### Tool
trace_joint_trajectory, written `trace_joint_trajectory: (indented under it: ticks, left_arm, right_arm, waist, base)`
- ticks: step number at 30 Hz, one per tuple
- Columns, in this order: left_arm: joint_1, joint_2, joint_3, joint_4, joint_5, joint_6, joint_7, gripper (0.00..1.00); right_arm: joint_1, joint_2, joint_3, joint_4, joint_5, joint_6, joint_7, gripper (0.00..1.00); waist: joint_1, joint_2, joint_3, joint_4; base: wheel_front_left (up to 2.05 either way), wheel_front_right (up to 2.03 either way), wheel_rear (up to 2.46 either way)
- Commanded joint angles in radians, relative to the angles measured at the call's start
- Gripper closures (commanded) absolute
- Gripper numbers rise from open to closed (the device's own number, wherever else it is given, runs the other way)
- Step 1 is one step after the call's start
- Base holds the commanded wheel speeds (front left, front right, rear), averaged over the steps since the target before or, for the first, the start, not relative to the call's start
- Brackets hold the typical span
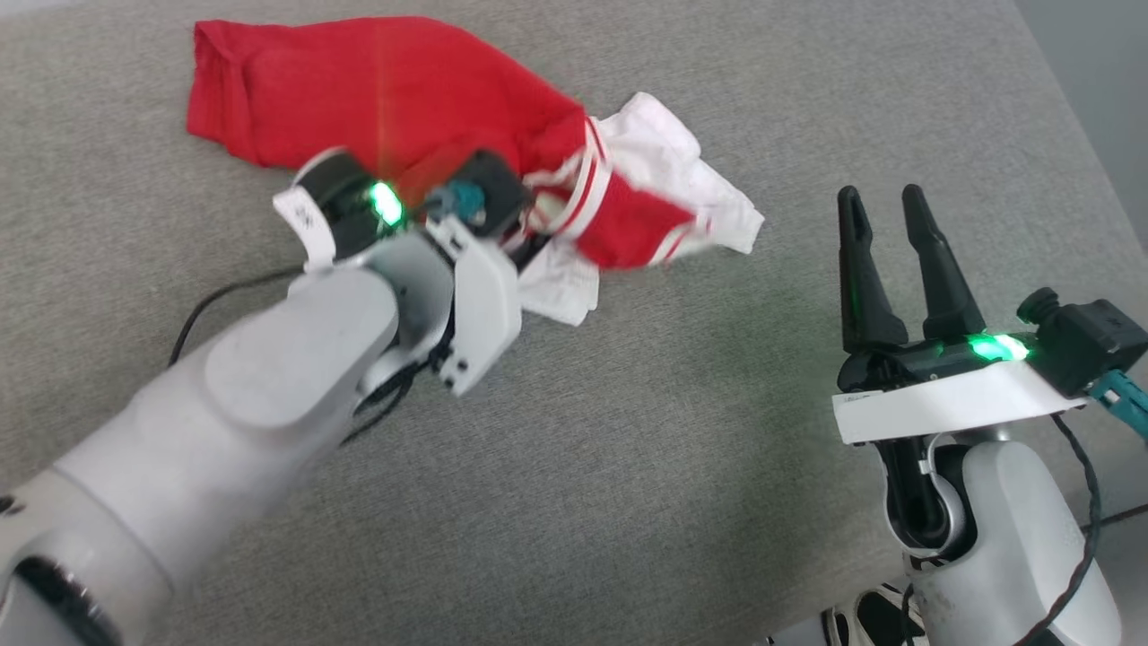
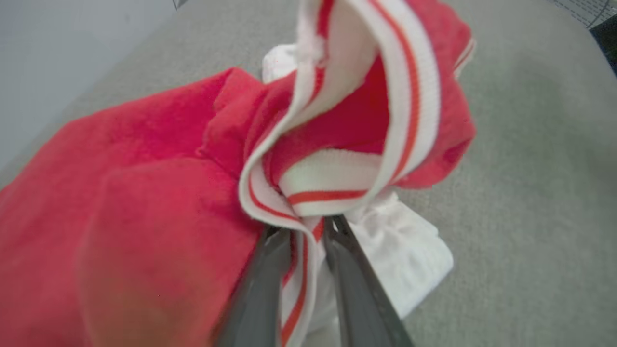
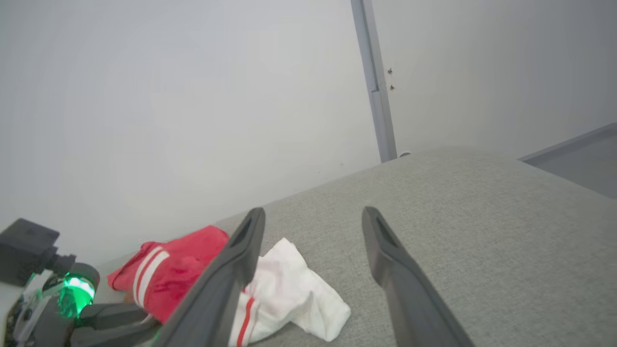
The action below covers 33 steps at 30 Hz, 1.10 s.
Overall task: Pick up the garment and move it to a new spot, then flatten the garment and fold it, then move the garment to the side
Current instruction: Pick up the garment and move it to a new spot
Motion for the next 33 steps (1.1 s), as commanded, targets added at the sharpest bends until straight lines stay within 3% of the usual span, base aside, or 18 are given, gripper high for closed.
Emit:
trace_joint_trajectory:
  ticks: [1, 4, 8, 16, 21, 22, 23, 26, 27, 28, 33]
  left_arm:
    - [0.050, 0.028, -0.005, -0.036, 0.013, 0.003, 0.064, 1.00]
    - [0.095, 0.083, -0.012, -0.093, 0.037, 0.002, 0.184, 1.00]
    - [0.127, 0.134, -0.023, -0.132, -0.010, -0.001, 0.318, 1.00]
    - [0.150, 0.182, -0.045, -0.120, -0.042, 0.003, 0.564, 1.00]
    - [0.141, 0.198, -0.047, -0.139, -0.049, 0.003, 0.588, 1.00]
    - [0.134, 0.199, -0.046, -0.140, -0.052, 0.003, 0.575, 0.87]
    - [0.134, 0.199, -0.046, -0.140, -0.052, 0.003, 0.575, 0.87]
    - [0.103, 0.192, -0.039, -0.142, -0.061, 0.003, 0.520, 0.39]
    - [0.090, 0.190, -0.034, -0.144, -0.065, 0.003, 0.493, 0.12]
    - [0.075, 0.187, -0.029, -0.141, -0.078, 0.003, 0.460, 0.00]
    - [0.046, 0.168, -0.010, -0.143, -0.121, 0.006, 0.314, 0.00]
  right_arm:
    - [0.013, 0.003, -0.006, -0.009, 0.012, 0.000, -0.005, 0.00]
    - [0.010, 0.003, -0.004, -0.009, 0.022, 0.000, -0.005, 0.00]
    - [-0.003, 0.003, 0.011, -0.015, 0.045, 0.000, -0.005, 0.00]
    - [-0.008, 0.003, 0.038, -0.018, 0.090, 0.000, -0.005, 0.00]
    - [-0.010, 0.003, 0.036, -0.013, 0.096, 0.000, -0.005, 0.00]
    - [-0.011, 0.003, 0.033, -0.012, 0.094, 0.000, -0.005, 0.00]
    - [-0.011, 0.003, 0.033, -0.012, 0.094, 0.000, -0.005, 0.00]
    - [-0.014, 0.003, 0.027, -0.007, 0.076, 0.000, -0.005, 0.00]
    - [-0.014, 0.003, 0.026, -0.005, 0.070, 0.000, -0.005, 0.00]
    - [-0.016, 0.003, 0.026, -0.003, 0.063, 0.000, -0.005, 0.00]
    - [-0.010, 0.003, 0.011, 0.009, 0.008, 0.000, -0.005, 0.00]
  waist:
    - [-0.0001, 0.0000, 0.003, -0.012]
    - [-0.0001, 0.0000, 0.011, -0.027]
    - [-0.0001, 0.0000, 0.035, -0.050]
    - [-0.0001, 0.0000, 0.076, -0.090]
    - [-0.0001, 0.0000, 0.075, -0.092]
    - [-0.0001, 0.0000, 0.070, -0.087]
    - [-0.0001, 0.0000, 0.070, -0.087]
    - [-0.0001, 0.0000, 0.053, -0.067]
    - [-0.0001, 0.0000, 0.046, -0.058]
    - [-0.0001, 0.0000, 0.038, -0.048]
    - [-0.0001, 0.0000, -0.011, 0.010]
  base:
    - [0.00, 0.00, 0.00]
    - [0.00, 0.00, 0.00]
    - [0.00, 0.00, 0.00]
    - [0.00, 0.00, 0.00]
    - [0.00, 0.00, 0.00]
    - [0.00, 0.00, 0.00]
    - [0.00, 0.00, 0.00]
    - [0.00, 0.00, 0.00]
    - [0.00, 0.00, 0.00]
    - [0.00, 0.00, 0.00]
    - [0.00, 0.00, 0.00]
